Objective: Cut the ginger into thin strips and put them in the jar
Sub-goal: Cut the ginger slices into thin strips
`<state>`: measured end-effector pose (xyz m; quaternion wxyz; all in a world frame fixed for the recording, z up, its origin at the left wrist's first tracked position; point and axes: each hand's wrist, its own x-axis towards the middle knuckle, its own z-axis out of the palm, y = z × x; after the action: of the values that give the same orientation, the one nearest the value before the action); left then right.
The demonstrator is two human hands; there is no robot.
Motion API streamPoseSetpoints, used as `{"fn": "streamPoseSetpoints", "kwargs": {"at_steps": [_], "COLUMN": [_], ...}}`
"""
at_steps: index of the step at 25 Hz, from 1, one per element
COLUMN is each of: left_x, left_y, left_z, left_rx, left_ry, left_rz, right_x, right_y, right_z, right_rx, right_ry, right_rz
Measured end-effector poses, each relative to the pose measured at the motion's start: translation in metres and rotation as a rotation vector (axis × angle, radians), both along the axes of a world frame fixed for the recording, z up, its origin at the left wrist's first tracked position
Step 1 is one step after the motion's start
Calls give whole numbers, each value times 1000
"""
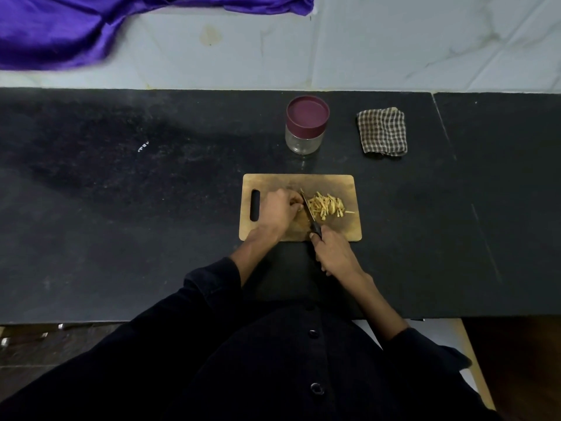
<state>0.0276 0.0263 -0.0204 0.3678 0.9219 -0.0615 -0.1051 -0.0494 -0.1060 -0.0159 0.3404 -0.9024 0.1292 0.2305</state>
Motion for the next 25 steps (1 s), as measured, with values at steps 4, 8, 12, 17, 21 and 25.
{"fn": "streamPoseSetpoints", "kwargs": {"at_steps": [4,8,12,17,21,25], "left_x": [-1,-3,-12,-19,-10,-3], "left_y": [4,28,52,51,47,47], "left_z": [2,6,-3,-9,-15,-23], "left_rx": [-16,-137,-124,-128,-87,-21], "left_ry": [-50,-113,-113,-79,-75,-58], "left_rz": [57,208,264,213,243,221], "right_x": [0,-2,-4,-5,-5,-4], "right_y": [-1,-2,0,2,1,1], "right_z": [0,0,-1,-2,-2,-1], "right_rx": [-5,-4,-16,-33,-33,-25], "right_ry": [-1,0,-3,6,17,13], "right_rz": [3,-1,24,31,29,26]}}
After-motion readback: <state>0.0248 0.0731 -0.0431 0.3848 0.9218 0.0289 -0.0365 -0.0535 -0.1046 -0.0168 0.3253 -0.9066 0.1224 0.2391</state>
